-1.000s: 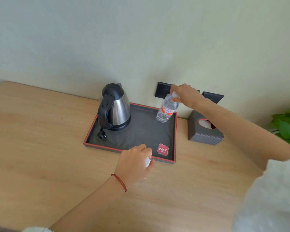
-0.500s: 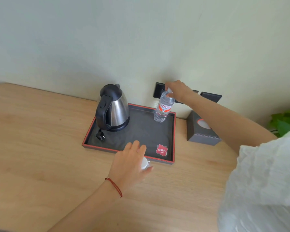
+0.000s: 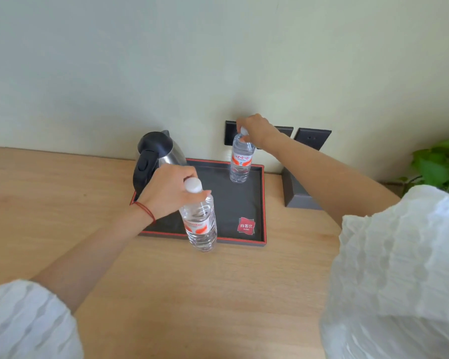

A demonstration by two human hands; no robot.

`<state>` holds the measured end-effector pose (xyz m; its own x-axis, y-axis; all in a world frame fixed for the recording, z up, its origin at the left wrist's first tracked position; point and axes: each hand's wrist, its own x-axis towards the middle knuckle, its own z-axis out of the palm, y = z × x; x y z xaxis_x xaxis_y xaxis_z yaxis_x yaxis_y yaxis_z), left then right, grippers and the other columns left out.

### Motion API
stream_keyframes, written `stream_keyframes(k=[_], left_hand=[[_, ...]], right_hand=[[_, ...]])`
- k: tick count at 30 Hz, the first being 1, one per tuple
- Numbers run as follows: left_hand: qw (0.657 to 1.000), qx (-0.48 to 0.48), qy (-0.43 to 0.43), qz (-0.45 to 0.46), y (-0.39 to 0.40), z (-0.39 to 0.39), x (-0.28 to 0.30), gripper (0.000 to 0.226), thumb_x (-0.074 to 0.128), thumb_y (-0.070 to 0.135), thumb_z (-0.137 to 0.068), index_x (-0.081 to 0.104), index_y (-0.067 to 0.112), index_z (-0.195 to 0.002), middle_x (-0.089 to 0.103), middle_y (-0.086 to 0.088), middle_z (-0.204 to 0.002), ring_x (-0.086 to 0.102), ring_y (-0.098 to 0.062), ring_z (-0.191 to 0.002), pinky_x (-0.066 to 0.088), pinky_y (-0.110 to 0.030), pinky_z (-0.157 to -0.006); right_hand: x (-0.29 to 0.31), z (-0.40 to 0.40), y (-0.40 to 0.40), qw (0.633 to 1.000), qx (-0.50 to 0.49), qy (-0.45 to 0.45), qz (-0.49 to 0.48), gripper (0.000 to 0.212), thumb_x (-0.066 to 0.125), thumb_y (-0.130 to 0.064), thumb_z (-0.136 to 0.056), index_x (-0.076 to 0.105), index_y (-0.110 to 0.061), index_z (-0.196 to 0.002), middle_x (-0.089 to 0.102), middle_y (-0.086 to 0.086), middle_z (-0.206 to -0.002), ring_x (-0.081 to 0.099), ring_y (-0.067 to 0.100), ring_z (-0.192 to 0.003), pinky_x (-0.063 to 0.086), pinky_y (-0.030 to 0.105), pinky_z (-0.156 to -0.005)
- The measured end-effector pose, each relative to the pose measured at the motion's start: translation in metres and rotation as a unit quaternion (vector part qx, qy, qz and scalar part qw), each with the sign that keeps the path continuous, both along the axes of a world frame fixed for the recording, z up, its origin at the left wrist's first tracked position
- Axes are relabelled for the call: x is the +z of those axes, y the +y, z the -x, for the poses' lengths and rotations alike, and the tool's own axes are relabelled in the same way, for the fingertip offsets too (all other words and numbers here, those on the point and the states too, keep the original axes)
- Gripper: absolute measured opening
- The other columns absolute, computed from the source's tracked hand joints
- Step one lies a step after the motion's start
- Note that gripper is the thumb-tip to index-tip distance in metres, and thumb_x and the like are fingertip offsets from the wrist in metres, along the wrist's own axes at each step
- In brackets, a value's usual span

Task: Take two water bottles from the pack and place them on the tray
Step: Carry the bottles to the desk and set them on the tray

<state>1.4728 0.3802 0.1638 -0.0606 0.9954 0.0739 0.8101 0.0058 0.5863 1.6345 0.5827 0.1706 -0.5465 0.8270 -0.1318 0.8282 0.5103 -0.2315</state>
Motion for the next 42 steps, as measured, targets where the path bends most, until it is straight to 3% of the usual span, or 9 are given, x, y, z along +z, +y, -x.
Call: stream_keyframes(k=[7, 12, 20, 27, 33, 38, 42], left_hand=[[0.995, -0.079, 0.063, -0.005, 0.093, 0.005, 0.017, 0.032, 0.080, 0.036, -0.067, 0.063, 0.009, -0.069, 0.069, -0.010, -0.072, 0.060, -0.029, -0.070, 0.049, -0.038, -0.068], [0.988, -0.105, 0.115, 0.024, 0.144, 0.003, 0.003, 0.034, 0.079, 0.033, -0.068, 0.064, 0.004, -0.075, 0.070, -0.017, -0.080, 0.060, -0.035, -0.077, 0.050, -0.041, -0.069], [0.992, -0.068, 0.109, 0.017, 0.176, 0.003, -0.016, 0.036, 0.082, 0.031, -0.066, 0.062, 0.002, -0.074, 0.068, -0.019, -0.079, 0.059, -0.033, -0.074, 0.041, -0.033, -0.063], [0.955, -0.221, 0.192, 0.054, 0.184, 0.014, 0.000, 0.026, 0.078, 0.011, -0.070, 0.064, 0.001, -0.089, 0.058, -0.020, -0.095, 0.055, -0.034, -0.087, 0.044, -0.040, -0.075], [0.937, -0.296, 0.169, 0.074, 0.185, 0.012, 0.006, 0.027, 0.071, -0.011, -0.067, 0.070, 0.001, -0.090, 0.059, -0.018, -0.103, 0.057, -0.031, -0.097, 0.045, -0.039, -0.085], [0.975, -0.210, 0.064, 0.044, 0.179, 0.002, -0.003, 0.045, 0.071, -0.012, -0.068, 0.066, -0.001, -0.111, 0.062, -0.023, -0.111, 0.057, -0.032, -0.104, 0.041, -0.030, -0.089], [0.999, -0.028, -0.021, 0.028, 0.172, -0.001, -0.013, 0.038, 0.082, 0.007, -0.065, 0.066, -0.003, -0.097, 0.068, -0.021, -0.106, 0.061, -0.034, -0.101, 0.048, -0.040, -0.088]], right_hand=[[-0.003, 0.000, 0.007, 1.000, 0.000, 0.001, 0.007, 0.026, 0.060, -0.009, -0.086, 0.058, -0.004, -0.111, 0.058, 0.024, -0.118, 0.058, 0.040, -0.103, 0.050, 0.041, -0.085], [-0.009, -0.001, 0.012, 1.000, 0.005, 0.018, 0.003, 0.027, 0.057, -0.009, -0.086, 0.058, -0.004, -0.112, 0.059, 0.022, -0.119, 0.059, 0.034, -0.104, 0.049, 0.036, -0.083], [-0.014, -0.003, 0.016, 1.000, 0.020, 0.007, -0.004, 0.025, 0.057, -0.007, -0.087, 0.056, -0.004, -0.112, 0.059, 0.022, -0.118, 0.059, 0.035, -0.104, 0.049, 0.038, -0.083], [-0.012, -0.001, 0.016, 1.000, 0.027, 0.001, -0.006, 0.025, 0.058, -0.008, -0.087, 0.056, -0.004, -0.112, 0.058, 0.024, -0.117, 0.059, 0.036, -0.102, 0.049, 0.038, -0.082], [-0.012, 0.000, 0.015, 1.000, 0.026, -0.011, -0.002, 0.028, 0.059, -0.010, -0.088, 0.054, -0.004, -0.115, 0.057, 0.023, -0.118, 0.058, 0.036, -0.104, 0.049, 0.039, -0.085], [-0.012, 0.000, 0.015, 1.000, 0.026, -0.012, -0.005, 0.030, 0.060, -0.010, -0.087, 0.054, -0.004, -0.116, 0.058, 0.023, -0.118, 0.058, 0.036, -0.105, 0.049, 0.039, -0.084], [-0.012, 0.002, 0.013, 1.000, 0.023, -0.014, -0.009, 0.026, 0.059, -0.010, -0.087, 0.055, -0.004, -0.113, 0.059, 0.023, -0.116, 0.057, 0.037, -0.104, 0.049, 0.039, -0.085]])
